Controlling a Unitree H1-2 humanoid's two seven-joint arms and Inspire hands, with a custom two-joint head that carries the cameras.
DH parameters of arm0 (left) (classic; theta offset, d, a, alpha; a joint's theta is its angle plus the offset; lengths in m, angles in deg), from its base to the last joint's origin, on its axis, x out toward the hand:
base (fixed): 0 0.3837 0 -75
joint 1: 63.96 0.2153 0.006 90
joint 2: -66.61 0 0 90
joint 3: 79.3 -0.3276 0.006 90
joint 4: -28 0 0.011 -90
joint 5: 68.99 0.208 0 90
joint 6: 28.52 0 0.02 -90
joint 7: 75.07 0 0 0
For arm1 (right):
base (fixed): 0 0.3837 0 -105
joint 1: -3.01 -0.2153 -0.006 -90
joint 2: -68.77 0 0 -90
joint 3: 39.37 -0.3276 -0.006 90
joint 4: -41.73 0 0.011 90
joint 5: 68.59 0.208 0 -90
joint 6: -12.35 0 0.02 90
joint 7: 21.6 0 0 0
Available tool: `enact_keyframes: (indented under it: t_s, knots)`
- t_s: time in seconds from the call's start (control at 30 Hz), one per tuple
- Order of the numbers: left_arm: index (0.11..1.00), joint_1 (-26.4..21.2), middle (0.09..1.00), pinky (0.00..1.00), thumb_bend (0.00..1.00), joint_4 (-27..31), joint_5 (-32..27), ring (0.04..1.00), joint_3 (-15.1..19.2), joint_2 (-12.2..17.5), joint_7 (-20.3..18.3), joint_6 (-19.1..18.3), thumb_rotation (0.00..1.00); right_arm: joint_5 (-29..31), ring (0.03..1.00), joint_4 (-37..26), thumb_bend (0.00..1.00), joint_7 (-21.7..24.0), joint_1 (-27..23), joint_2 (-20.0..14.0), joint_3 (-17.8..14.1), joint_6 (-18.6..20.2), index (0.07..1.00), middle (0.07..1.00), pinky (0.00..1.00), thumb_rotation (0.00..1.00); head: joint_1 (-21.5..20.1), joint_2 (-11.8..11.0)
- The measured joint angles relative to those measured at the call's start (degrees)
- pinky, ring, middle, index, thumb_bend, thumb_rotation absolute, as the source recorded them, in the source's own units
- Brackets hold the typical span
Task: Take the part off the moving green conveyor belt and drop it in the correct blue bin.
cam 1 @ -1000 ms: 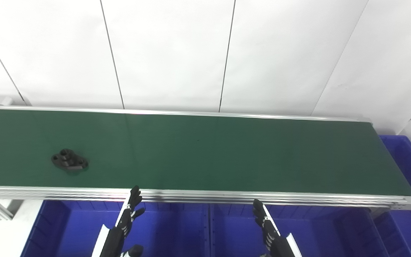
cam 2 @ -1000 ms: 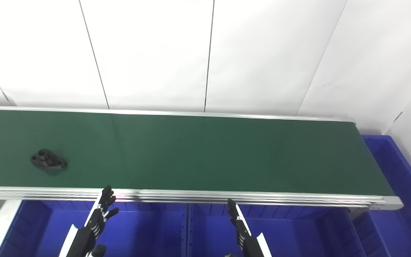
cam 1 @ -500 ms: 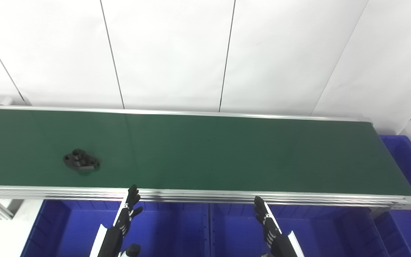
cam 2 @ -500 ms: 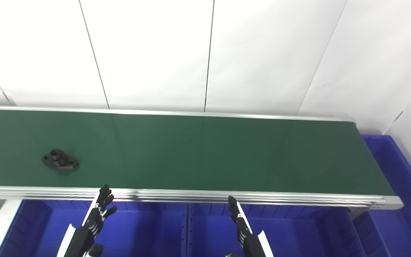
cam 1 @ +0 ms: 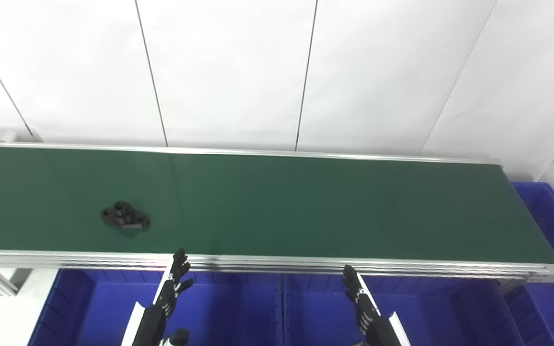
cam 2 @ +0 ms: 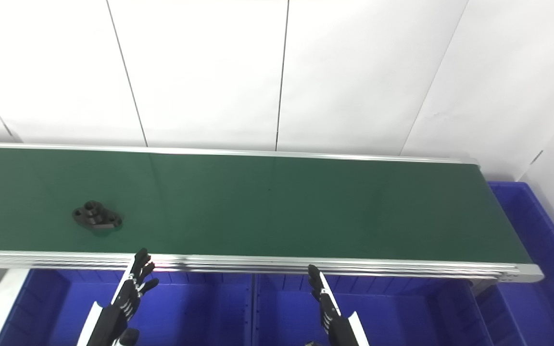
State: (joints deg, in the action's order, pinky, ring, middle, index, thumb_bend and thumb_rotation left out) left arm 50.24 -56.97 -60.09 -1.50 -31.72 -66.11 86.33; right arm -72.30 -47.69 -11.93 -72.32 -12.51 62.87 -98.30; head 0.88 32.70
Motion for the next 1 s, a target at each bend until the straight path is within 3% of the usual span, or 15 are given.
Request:
enact_keyframes:
  t_s: [0.3, 0.5, 0.57, 0.67, 0.73, 1.0]
  knots:
    - [1.000, -0.2, 1.000, 0.89, 1.00, -0.4, -0.4, 0.972, -0.4, 0.0, 0.1, 0.0, 0.97, 0.0, 1.000, 1.2, 1.00, -0.1, 0.0, 0.0, -0.1, -0.1, 1.000, 1.000, 1.00, 0.90, 0.4, -1.5]
    - [1.000, -0.9, 0.975, 0.86, 1.00, -2.6, 0.6, 0.948, -2.0, 0.0, 2.0, 0.0, 0.98, 0.2, 1.000, 5.3, 1.00, -0.1, -0.5, -0.5, -1.0, -2.4, 1.000, 1.000, 1.00, 0.90, 7.4, -5.7]
    - [1.000, -1.3, 0.964, 0.85, 1.00, -3.7, 0.7, 0.941, -3.1, 0.0, 2.8, 0.0, 0.98, 0.5, 1.000, 6.4, 1.00, -0.1, -0.6, -1.0, -1.3, -2.6, 1.000, 1.000, 1.00, 0.90, 8.0, -6.2]
    - [1.000, -2.4, 0.947, 0.83, 1.00, -6.2, 1.5, 0.926, -5.1, 0.0, 4.4, 0.0, 0.98, 1.4, 1.000, 8.3, 1.00, 0.3, -1.4, -2.0, -1.4, -2.8, 1.000, 1.000, 1.00, 0.92, 11.4, -11.1]
    - [1.000, -3.1, 0.946, 0.82, 1.00, -7.1, 1.7, 0.927, -6.4, 0.2, 5.8, 0.0, 0.98, 1.8, 1.000, 9.3, 1.00, 0.7, -2.0, -2.6, -1.4, -2.9, 1.000, 1.000, 1.00, 0.92, 12.5, -12.8]
    - [1.000, -5.0, 0.932, 0.78, 1.00, -9.4, 1.2, 0.913, -9.3, 0.2, 8.1, 0.0, 0.94, 3.9, 1.000, 13.1, 1.00, 1.6, -3.3, -2.9, -2.5, -3.0, 1.000, 1.000, 1.00, 0.91, 16.1, -14.9]
